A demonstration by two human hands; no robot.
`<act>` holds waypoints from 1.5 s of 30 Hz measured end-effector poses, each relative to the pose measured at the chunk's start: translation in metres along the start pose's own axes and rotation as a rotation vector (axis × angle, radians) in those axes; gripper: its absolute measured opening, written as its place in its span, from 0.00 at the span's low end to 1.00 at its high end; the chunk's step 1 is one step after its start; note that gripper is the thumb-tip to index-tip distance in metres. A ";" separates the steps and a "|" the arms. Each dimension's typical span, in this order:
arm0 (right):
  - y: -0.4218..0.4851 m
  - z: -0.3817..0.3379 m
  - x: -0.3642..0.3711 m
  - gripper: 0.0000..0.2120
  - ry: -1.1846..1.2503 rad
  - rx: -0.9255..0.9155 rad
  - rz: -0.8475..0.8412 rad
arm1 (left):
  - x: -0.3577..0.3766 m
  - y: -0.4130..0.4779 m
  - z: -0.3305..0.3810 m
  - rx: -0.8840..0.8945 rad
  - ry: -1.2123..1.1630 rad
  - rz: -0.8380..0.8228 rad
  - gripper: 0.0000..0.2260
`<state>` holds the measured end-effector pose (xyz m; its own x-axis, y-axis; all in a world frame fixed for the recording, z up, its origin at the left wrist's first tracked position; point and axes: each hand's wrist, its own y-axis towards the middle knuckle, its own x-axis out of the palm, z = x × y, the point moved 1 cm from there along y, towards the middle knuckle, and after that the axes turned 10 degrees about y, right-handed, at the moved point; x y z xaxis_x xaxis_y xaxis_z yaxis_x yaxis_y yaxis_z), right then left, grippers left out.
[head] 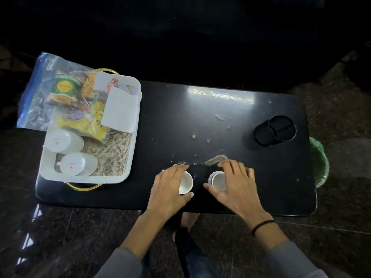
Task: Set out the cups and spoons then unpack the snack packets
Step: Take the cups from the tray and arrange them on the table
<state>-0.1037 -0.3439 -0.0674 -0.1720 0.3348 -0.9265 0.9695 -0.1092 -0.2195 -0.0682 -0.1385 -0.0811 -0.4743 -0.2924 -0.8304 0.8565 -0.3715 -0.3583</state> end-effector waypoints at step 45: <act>0.113 -0.268 0.071 0.35 0.632 -0.305 -0.516 | -0.114 -0.024 -0.198 -0.360 0.132 0.492 0.30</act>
<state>0.0404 -0.0820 -0.0758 -0.5613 0.7401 -0.3705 0.8172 0.4248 -0.3895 0.0055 0.0787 -0.0624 0.0029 -0.2336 -0.9723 0.9941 0.1063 -0.0226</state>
